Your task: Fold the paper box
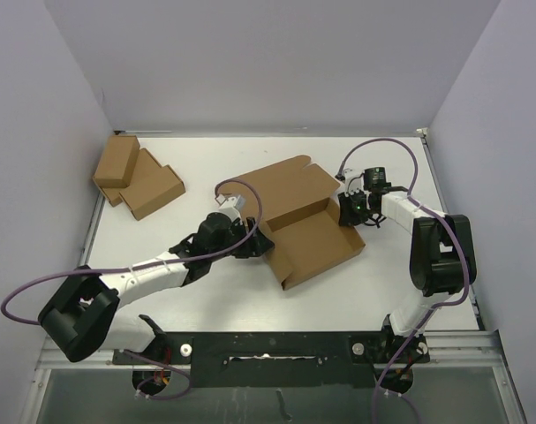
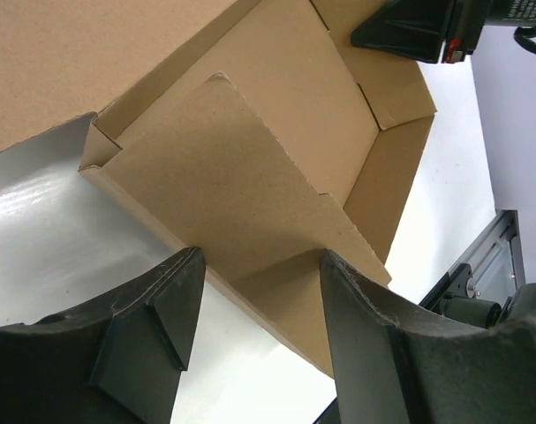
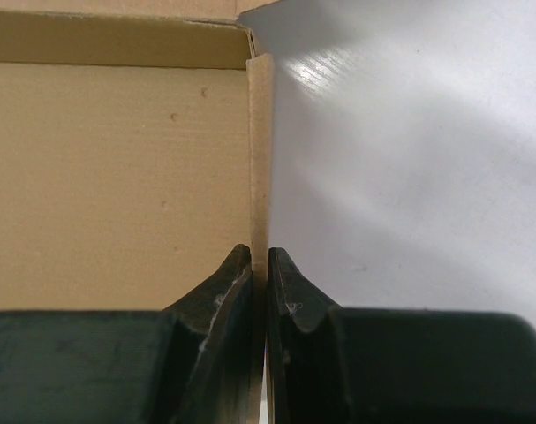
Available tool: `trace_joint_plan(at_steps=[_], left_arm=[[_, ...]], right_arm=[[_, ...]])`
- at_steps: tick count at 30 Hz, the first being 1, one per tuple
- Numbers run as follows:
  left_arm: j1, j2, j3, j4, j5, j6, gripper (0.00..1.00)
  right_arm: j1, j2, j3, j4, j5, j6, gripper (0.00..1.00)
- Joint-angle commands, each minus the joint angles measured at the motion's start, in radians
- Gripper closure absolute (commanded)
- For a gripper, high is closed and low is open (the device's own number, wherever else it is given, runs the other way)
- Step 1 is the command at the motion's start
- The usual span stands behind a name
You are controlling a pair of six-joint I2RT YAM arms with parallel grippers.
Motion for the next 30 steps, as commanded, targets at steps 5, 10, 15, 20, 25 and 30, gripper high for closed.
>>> trace_joint_plan(at_steps=[5,10,15,20,25,30], left_arm=[[0.012,-0.012,-0.08,0.207,0.032,0.001,0.46],[0.007,0.004,-0.091,0.167,0.021,-0.025,0.45],[-0.01,0.02,-0.084,0.141,-0.022,-0.066,0.35],[-0.048,0.064,0.001,0.02,-0.113,-0.125,0.32],[-0.107,0.122,0.111,-0.203,-0.258,-0.213,0.31],[-0.166,0.176,0.221,-0.417,-0.378,-0.315,0.35]], right_arm=[[0.008,-0.002,0.007,0.012,-0.06,0.017,0.96],[0.008,-0.004,0.007,0.012,-0.059,0.017,0.96],[0.009,-0.004,0.007,0.013,-0.06,0.018,0.96],[0.011,-0.003,0.005,0.015,-0.06,0.019,0.96],[0.011,-0.004,0.005,0.015,-0.06,0.02,0.96],[0.017,-0.005,0.005,0.016,-0.061,0.02,0.96]])
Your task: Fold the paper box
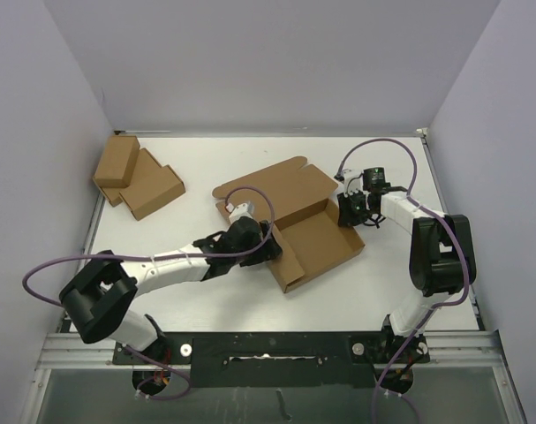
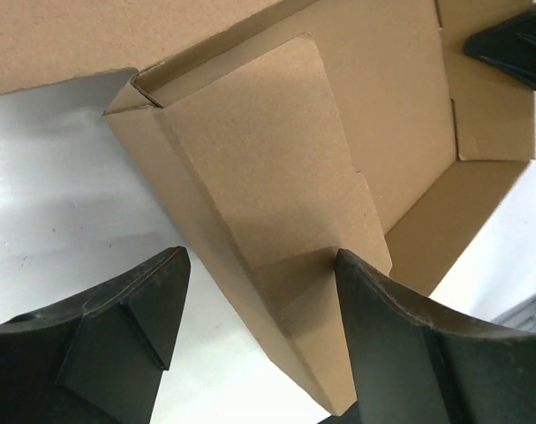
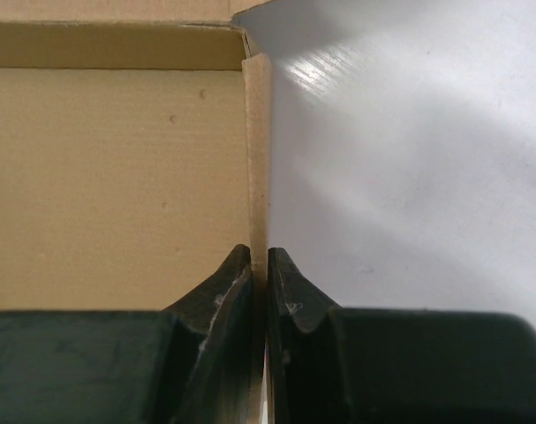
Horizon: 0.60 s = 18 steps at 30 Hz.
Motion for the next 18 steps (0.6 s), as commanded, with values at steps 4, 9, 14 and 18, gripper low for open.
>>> trace_joint_plan(at_steps=[4,9,14,18], left_arm=[[-0.065,0.111,0.212,-0.421,-0.193,-0.182,0.43],[-0.087,0.182,0.293,-0.551,-0.225,-0.226,0.5],[-0.086,0.254,0.346,-0.633,-0.217,-0.25,0.47],[-0.091,0.284,0.368,-0.673,-0.227,-0.261,0.47]], right_arm=[[0.013,-0.004,0.005,0.018,-0.056,0.021,0.96],[0.014,-0.007,0.005,0.017,-0.059,0.021,0.96],[0.017,-0.009,0.005,0.017,-0.06,0.023,0.96],[0.016,-0.01,0.005,0.017,-0.063,0.023,0.96]])
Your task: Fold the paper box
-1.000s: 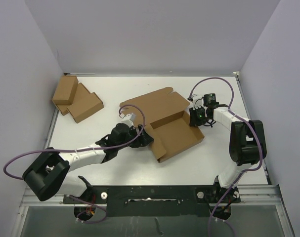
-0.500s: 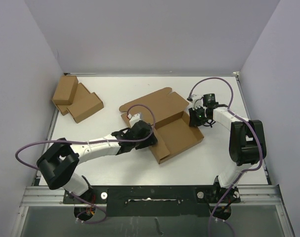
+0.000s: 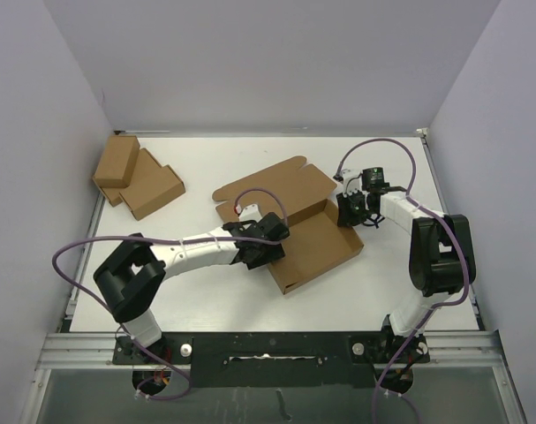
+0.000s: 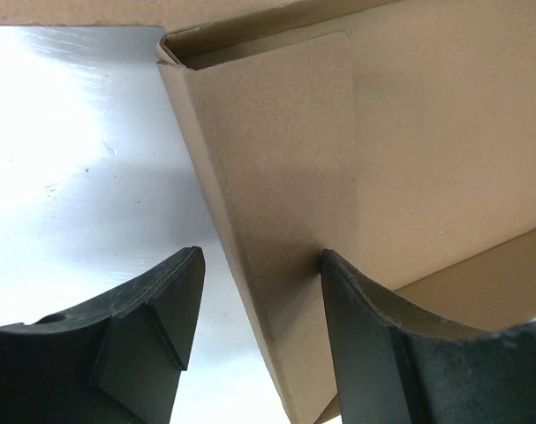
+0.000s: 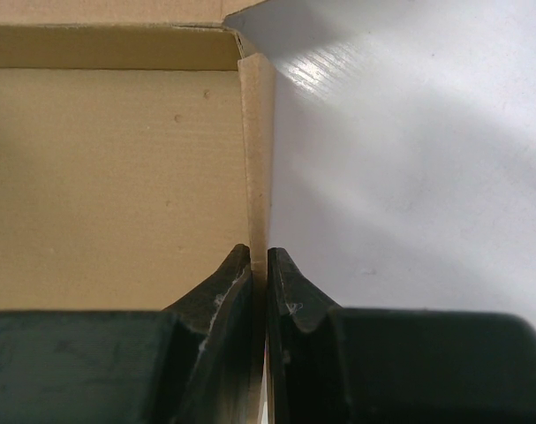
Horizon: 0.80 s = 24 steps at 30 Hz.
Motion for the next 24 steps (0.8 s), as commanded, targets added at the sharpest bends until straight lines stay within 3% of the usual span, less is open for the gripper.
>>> trace_joint_plan(at_steps=[1,4,8,12,16,21,24], left_arm=[[-0.008,0.064,0.019,-0.146,-0.055,-0.03,0.47],[-0.01,0.09,0.029,-0.155,-0.063,-0.031,0.52],[-0.013,0.139,0.063,-0.195,-0.077,-0.024,0.71],[-0.013,0.177,0.089,-0.243,-0.097,-0.016,0.76],[-0.012,0.201,0.101,-0.266,-0.097,-0.004,0.75],[-0.009,0.183,0.115,-0.279,-0.099,-0.004,0.56],[-0.009,0.119,0.077,-0.191,-0.088,0.03,0.51]], right_arm=[[0.011,-0.011,0.005,0.017,-0.069,0.023,0.96],[0.013,-0.011,0.004,0.017,-0.07,0.025,0.96],[0.021,-0.014,-0.004,0.023,-0.083,0.036,0.96],[0.033,-0.017,-0.012,0.03,-0.095,0.047,0.96],[0.044,-0.021,-0.018,0.036,-0.104,0.056,0.95],[0.053,-0.042,-0.023,0.045,-0.107,0.063,0.94],[0.053,-0.048,-0.024,0.047,-0.108,0.063,0.94]])
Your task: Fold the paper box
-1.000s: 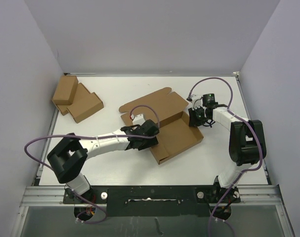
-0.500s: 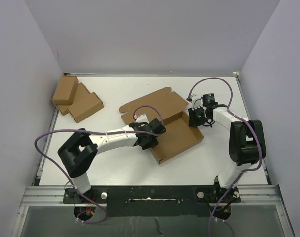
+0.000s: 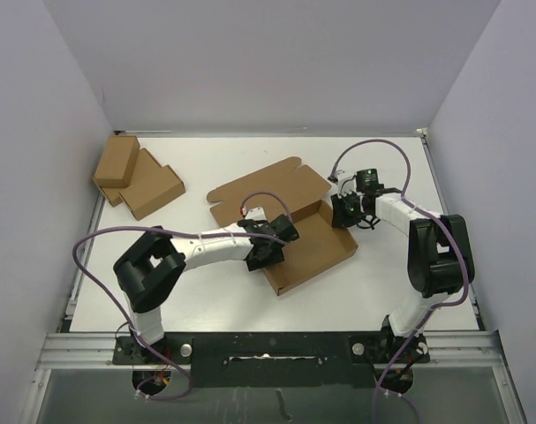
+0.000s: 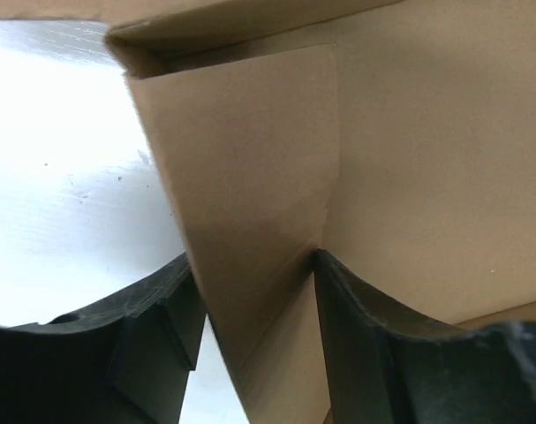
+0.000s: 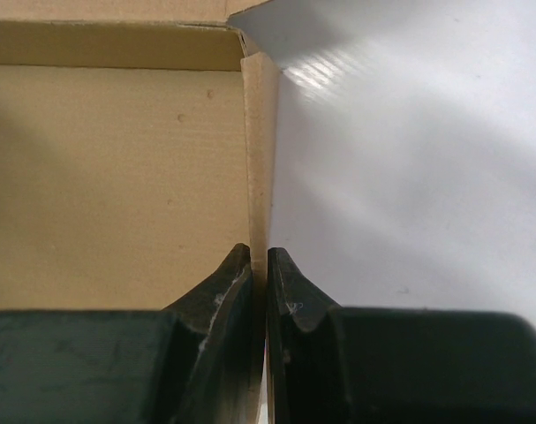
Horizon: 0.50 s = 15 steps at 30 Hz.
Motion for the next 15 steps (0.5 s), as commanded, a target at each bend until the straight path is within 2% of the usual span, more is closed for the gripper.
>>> trace_joint_plan(at_steps=[1,9,15], left_arm=[[0.007,-0.048,-0.07,0.006,-0.025,0.056,0.49],[0.013,-0.322,-0.327,0.415,0.039,0.177,0.21],[0.022,-0.463,-0.481,0.596,0.072,0.205,0.11]], right_arm=[[0.021,-0.046,-0.011,0.018,-0.106,0.039,0.94],[0.021,-0.053,-0.009,0.018,-0.105,0.036,0.94],[0.021,-0.051,-0.009,0.018,-0.095,0.034,0.94]])
